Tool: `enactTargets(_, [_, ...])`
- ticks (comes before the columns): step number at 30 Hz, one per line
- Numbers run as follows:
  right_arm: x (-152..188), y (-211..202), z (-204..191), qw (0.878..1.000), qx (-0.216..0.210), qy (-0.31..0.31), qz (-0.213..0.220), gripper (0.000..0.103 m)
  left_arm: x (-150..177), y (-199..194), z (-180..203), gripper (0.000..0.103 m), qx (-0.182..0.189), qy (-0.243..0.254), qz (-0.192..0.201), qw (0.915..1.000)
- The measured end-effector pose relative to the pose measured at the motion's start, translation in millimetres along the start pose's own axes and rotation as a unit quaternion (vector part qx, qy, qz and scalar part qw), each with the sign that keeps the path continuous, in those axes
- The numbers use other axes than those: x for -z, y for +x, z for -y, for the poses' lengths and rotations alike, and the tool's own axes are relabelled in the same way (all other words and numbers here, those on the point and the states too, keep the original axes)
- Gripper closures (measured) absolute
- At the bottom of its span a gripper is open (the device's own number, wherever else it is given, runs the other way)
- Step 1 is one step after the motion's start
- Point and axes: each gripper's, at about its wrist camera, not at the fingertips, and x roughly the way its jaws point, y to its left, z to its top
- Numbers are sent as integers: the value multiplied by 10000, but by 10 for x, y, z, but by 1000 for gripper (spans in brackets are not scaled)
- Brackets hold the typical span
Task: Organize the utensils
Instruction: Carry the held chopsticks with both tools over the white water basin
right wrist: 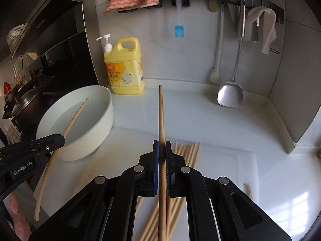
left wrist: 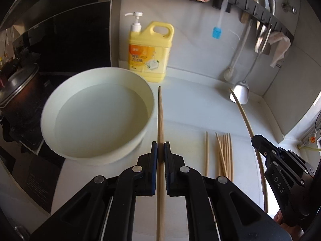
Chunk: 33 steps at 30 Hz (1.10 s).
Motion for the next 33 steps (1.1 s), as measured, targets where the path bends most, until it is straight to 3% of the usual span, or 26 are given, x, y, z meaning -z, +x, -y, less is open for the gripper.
enactTargets(6, [-434,291,-713,9992,-395,26,48,97,-445,45,-820,96,-198,-174,101,9996])
enactTargets(13, [-811,949,-1481,9975,-664,63,-217,97,-830,450,-1557,96,-180,-189,-42,9997])
enactTargets(22, [-842,1712,-1960,9924,-732,253,-958,97,-954,1119,-1888,96,40,-30,-605,9982])
enactTargets(33, [-754,2177,-1994,9832,-562,459,-1676,97,-971,1555,-2010,95,159,84,-1146,9932])
